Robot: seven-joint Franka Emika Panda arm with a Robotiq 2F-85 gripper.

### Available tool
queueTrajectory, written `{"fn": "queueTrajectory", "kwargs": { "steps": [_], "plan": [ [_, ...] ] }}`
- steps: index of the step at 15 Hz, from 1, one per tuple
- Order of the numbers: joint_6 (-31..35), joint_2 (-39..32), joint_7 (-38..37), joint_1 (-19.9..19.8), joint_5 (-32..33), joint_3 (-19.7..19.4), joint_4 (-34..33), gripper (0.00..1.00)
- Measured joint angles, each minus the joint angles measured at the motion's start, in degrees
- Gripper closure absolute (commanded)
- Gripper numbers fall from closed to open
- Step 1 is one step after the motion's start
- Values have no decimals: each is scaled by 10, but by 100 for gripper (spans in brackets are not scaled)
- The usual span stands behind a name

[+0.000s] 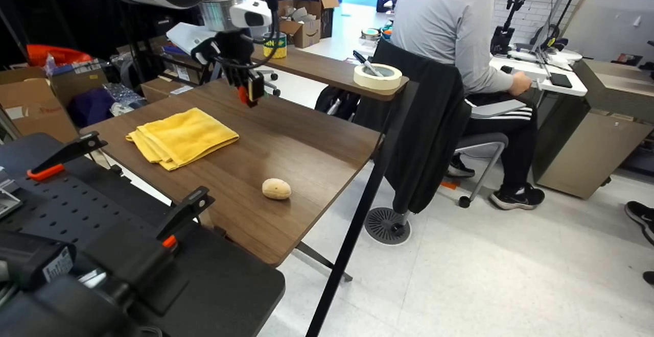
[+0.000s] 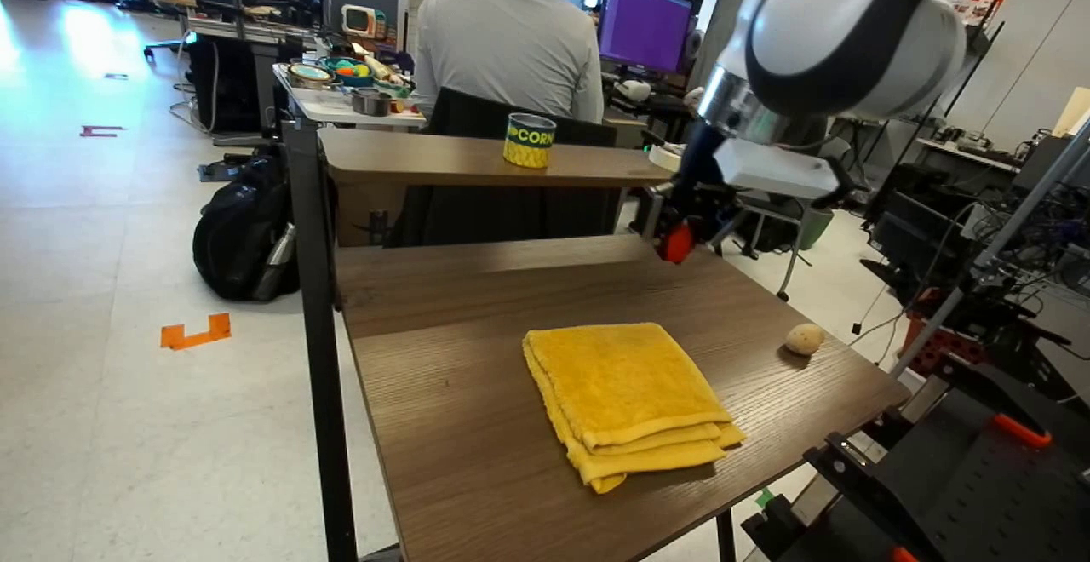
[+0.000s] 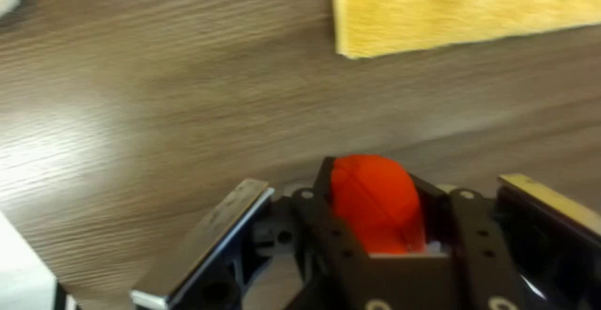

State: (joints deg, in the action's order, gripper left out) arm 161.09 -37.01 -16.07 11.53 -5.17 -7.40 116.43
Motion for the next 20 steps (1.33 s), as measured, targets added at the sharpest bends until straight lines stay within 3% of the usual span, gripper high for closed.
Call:
{"fn": "queueTrajectory", "kwargs": {
  "steps": [3,7,12,20],
  "plan": [
    [23,-27,31,-37,50,-46,38,94],
    [149,-89,35,-51,60,-61,55,94],
    [271,-114,34,-12,30,-45,62,94],
    [294,-101,24,85,-53,-7,27,94]
  ]
}}
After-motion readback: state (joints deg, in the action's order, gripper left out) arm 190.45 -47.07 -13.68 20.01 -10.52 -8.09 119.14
